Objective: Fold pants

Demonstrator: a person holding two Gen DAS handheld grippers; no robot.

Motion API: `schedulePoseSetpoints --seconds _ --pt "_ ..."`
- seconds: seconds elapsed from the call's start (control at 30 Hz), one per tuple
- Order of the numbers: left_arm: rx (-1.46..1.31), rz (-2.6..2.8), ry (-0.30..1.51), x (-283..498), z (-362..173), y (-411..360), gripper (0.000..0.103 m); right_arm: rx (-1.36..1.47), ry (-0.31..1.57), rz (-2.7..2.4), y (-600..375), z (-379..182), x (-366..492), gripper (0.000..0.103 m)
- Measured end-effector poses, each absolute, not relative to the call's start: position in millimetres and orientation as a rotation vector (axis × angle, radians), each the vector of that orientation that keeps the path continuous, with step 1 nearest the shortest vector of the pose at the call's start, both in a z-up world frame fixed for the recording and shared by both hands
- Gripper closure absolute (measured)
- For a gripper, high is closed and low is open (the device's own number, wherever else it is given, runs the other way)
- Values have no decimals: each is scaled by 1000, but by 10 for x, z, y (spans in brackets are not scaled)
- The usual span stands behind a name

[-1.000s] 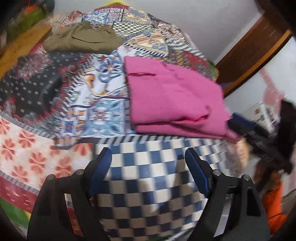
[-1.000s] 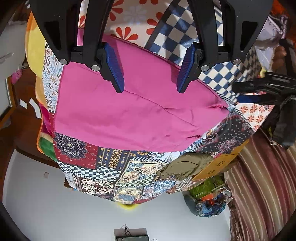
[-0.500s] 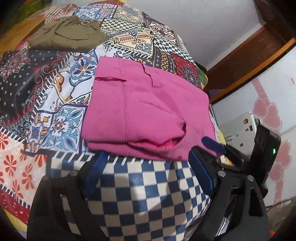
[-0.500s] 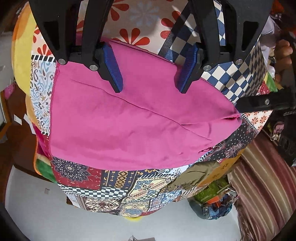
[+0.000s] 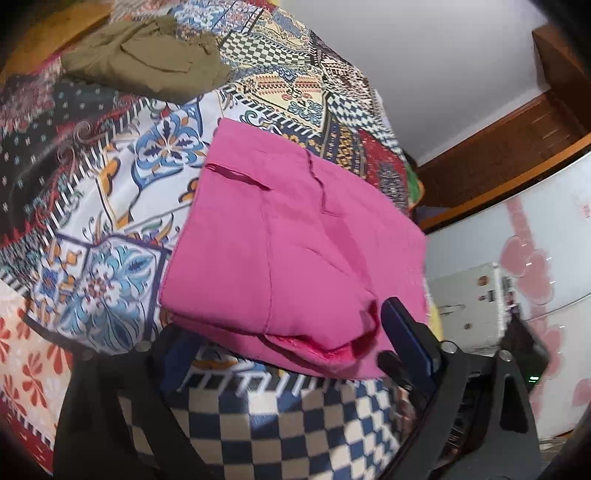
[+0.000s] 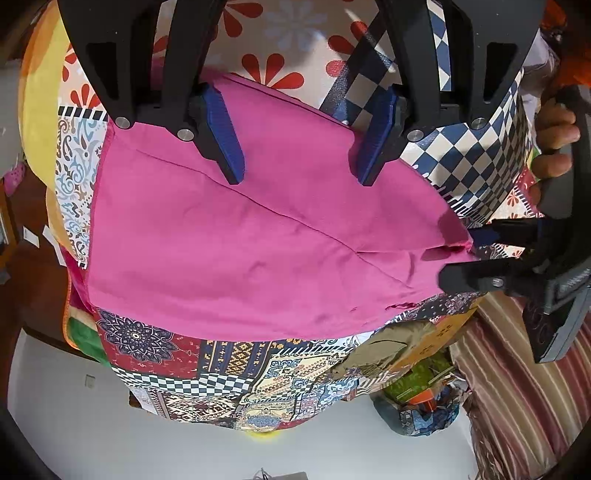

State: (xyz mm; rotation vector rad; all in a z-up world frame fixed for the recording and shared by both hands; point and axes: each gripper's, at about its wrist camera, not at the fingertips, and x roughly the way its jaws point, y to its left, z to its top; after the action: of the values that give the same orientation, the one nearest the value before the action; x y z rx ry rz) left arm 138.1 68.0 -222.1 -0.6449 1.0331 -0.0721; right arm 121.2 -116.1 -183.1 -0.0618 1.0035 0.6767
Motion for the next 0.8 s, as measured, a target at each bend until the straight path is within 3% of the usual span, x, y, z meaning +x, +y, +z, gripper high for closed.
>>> schedulePoseSetpoints --seconds 0.17,0.23,0.43,0.8 --pt "-600 -31 1027 1402 -2241 685 35 -62 1007 679 -1170 -1837 1227 43" --pt "-616 -25 1025 1399 -2260 740 54 -62 1008 678 -1172 -1837 1228 43" --pt "-541 -31 1009 1354 -2207 679 72 -76 1012 671 -1164 -1810 1236 42" --pt "-392 6 943 1020 -1924 729 78 -98 967 712 -1031 -1455 1210 42"
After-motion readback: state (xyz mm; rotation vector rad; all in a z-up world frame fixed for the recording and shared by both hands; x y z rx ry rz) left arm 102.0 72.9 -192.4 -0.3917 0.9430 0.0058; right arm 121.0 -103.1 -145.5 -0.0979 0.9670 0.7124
